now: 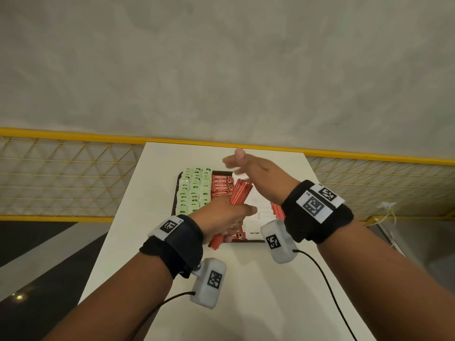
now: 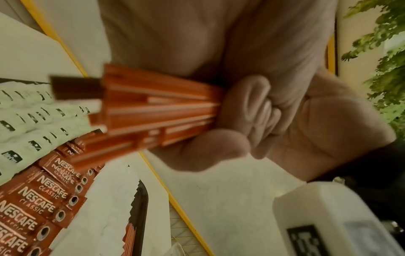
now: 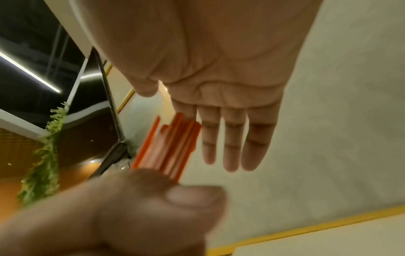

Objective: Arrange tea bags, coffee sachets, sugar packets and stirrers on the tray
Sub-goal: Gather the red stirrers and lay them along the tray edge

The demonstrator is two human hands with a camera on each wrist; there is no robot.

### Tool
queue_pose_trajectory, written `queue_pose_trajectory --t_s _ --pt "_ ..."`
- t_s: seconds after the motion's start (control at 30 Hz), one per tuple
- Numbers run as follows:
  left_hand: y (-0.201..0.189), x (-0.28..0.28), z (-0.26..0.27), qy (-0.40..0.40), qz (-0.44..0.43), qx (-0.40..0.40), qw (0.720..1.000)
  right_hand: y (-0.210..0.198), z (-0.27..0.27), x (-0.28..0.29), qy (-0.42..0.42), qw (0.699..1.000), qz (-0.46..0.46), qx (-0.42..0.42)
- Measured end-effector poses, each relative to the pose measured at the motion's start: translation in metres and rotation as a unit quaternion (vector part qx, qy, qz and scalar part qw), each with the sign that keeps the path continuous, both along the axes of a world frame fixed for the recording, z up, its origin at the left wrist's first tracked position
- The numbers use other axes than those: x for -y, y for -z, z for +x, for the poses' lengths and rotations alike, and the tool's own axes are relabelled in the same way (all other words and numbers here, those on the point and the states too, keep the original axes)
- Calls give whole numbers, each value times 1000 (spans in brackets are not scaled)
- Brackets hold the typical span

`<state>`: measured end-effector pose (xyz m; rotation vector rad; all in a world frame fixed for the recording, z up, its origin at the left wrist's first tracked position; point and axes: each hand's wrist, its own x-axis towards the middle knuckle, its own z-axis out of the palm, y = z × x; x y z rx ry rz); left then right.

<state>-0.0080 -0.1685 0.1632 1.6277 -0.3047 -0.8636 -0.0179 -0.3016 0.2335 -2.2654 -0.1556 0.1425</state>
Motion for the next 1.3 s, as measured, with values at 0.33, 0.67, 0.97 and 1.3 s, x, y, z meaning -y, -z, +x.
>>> queue_pose_trajectory --t_s 0.33,0.67,0.97,1.3 --pt "2 3 -3 45 -23 9 999 35 0 4 24 982 -118 144" --pt "28 -9 3 -104 -223 -244 938 40 -10 10 163 937 -119 286" --pt "43 -3 12 -222 -223 -285 905 46 -16 -4 73 945 -189 258" --pt "45 21 18 -222 -186 -252 924 48 -10 22 75 971 -156 165"
